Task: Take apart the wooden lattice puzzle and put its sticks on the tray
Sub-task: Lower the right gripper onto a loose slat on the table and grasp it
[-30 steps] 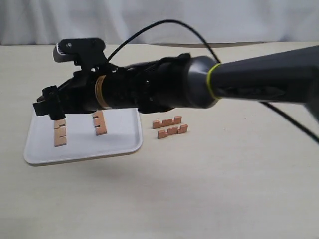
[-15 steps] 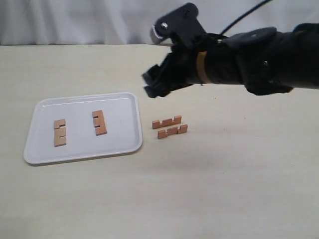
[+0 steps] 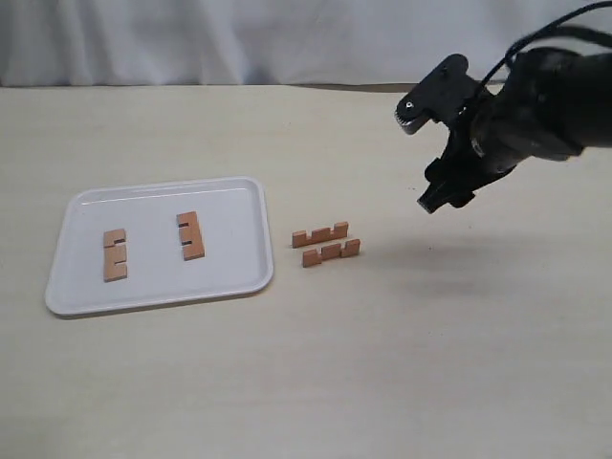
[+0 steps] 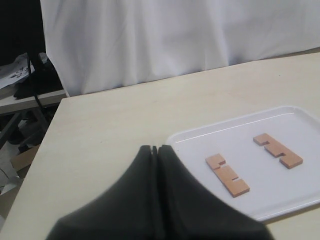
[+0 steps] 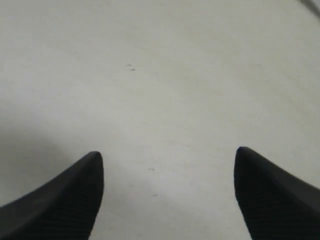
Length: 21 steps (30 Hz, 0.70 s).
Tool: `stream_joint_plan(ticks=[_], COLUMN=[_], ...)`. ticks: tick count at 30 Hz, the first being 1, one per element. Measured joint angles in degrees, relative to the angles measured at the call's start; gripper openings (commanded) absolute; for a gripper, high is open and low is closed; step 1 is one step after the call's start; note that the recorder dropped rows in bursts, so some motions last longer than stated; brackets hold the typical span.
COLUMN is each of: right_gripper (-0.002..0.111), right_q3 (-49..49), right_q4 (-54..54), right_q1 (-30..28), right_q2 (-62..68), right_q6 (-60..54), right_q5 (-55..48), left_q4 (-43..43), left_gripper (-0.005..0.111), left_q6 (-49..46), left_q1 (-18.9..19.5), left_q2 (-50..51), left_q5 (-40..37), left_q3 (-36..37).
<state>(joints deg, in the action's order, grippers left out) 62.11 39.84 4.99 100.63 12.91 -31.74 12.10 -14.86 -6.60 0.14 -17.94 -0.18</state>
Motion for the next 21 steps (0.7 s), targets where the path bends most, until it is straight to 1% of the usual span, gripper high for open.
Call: stream_joint_plan(ticks=[1,3,4,5,6,7,9,12,14,18,21], right_gripper=[0.068,0.068,0.068,0.068,0.068,0.068,0.068,0.068,0.068,0.068,0.066], right_q3=[1.3,2.7,2.9,3.1,3.1,3.1,3.2,3.2,3.2,3.2,3.2], right_q4=[-7.9,-26.1,-32.3,-44.8,-49.1,-54.3,-57.2,-58.7,-61.6,-67.8,-70.0], right_q1=[-0.3,-0.6,-0.6,-0.6,-0.6,-0.6,-0.6,-0.6,-0.6,-0.6,-0.6], right_q2=[0.3,1.1,1.3,2.1,2.3,3.2,4.9,7.4,9.4,11.5,12.5], right_q6=[-8.0,-27.8,-36.8,-51.5,-55.8,-63.6,-70.0,-75.5,-79.9,-85.8,-87.2], right_q5=[-0.4,-1.7,-2.1,-3.7,-3.8,-4.1,-4.1,-4.1,-4.1,-3.8,-2.4], left_q4=[0.0,0.0,0.0,0.0,0.0,0.0,0.0,0.0,0.0,0.0,0.0], left_gripper=[0.000,0.000,0.000,0.000,0.000,0.000,0.000,0.000,0.000,0.000,0.000], left_q6=[0.0,0.0,0.0,0.0,0.0,0.0,0.0,0.0,0.0,0.0,0.0], left_q1=[0.0,0.0,0.0,0.0,0.0,0.0,0.0,0.0,0.0,0.0,0.0], left_q2=[0.0,0.0,0.0,0.0,0.0,0.0,0.0,0.0,0.0,0.0,0.0], left_q5=[0.0,0.0,0.0,0.0,0.0,0.0,0.0,0.0,0.0,0.0,0.0], left_q3=[0.0,0.0,0.0,0.0,0.0,0.0,0.0,0.0,0.0,0.0,0.0])
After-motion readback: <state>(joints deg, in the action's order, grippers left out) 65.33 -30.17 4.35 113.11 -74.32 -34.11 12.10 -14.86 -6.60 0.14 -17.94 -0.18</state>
